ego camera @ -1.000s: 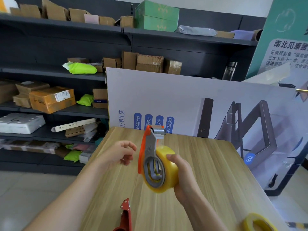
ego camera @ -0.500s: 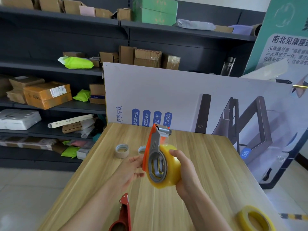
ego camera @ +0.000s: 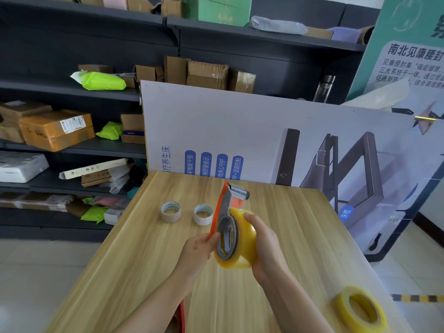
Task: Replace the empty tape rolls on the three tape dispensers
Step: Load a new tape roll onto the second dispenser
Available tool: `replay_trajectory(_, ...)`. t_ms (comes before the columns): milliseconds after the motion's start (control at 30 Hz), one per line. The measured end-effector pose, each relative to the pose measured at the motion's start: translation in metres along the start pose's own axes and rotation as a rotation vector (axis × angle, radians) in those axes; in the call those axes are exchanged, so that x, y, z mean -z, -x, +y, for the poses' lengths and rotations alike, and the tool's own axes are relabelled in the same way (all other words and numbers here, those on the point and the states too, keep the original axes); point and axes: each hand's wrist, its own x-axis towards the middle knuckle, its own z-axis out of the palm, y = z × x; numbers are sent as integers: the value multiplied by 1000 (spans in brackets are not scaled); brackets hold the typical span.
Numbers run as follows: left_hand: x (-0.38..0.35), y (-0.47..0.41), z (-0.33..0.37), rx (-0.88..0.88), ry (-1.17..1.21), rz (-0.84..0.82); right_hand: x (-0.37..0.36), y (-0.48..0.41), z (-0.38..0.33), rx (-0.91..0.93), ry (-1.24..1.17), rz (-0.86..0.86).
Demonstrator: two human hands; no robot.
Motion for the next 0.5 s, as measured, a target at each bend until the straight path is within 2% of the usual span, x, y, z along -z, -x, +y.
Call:
replay_trajectory(300, -20, 1, -27, 250, -75, 54, 1, 5, 22, -82, 352, -83)
replay_trajectory(500, -27, -1, -48, 323, -99, 77, 17, 0, 30, -129, 521, -136)
